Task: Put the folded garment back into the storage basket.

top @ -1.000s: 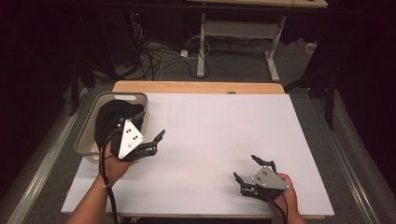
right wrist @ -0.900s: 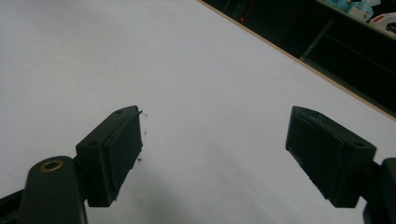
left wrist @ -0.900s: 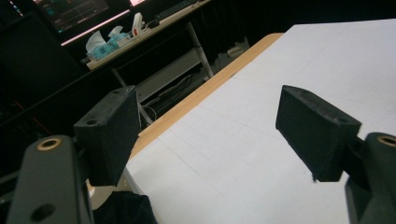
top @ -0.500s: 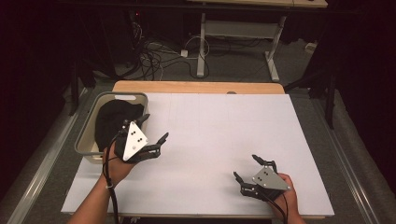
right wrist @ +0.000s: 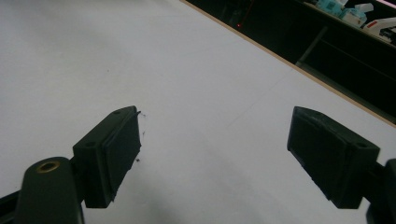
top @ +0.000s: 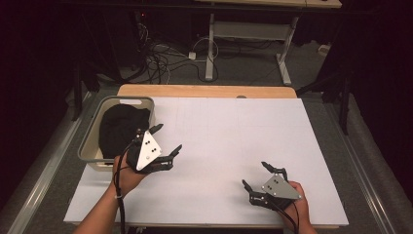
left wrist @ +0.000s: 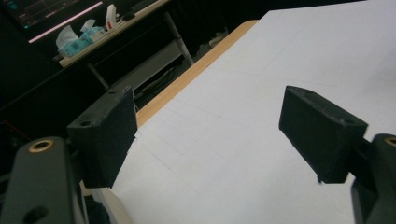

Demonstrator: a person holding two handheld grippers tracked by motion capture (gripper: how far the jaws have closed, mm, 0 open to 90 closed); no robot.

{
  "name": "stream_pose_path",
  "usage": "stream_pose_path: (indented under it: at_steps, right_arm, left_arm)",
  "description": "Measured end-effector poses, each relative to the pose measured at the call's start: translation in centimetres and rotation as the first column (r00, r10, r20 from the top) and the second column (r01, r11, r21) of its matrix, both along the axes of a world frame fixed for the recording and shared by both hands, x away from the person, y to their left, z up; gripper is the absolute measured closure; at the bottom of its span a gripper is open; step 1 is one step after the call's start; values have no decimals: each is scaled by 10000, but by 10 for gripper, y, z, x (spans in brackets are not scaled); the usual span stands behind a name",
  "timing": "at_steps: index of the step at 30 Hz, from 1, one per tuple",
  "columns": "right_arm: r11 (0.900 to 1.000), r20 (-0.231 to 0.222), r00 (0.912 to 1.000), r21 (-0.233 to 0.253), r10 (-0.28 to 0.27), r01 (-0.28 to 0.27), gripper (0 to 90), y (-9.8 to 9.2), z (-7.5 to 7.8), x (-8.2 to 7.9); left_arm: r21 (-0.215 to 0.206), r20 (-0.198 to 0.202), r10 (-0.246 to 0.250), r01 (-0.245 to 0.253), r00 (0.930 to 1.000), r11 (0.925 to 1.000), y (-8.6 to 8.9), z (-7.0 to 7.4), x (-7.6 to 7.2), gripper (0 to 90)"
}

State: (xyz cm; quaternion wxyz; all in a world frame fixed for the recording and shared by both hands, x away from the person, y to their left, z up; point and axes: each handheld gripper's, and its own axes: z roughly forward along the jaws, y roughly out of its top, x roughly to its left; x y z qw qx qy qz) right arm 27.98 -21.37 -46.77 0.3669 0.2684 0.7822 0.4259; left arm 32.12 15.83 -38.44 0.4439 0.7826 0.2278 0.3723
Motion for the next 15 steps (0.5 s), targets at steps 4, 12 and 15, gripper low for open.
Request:
stream_pose_path:
  at_steps: [4,12,15]
  right_arm:
    - [10000,-7,10000,-2,-1,1,173,2,0,0]
    - [10000,106,9999,47,-85,84,173,2,1,-2]
    - [10000,122,9999,15,-93,93,173,2,1,-2]
  left_arm:
    - [-65,-48,-159,159,9999,9999,-6,-3,-1,187]
    - [338,-157,-348,354,9993,9988,-12,-16,-6,187]
    - [368,-217,-335,343,9992,9987,-10,-19,-8,187]
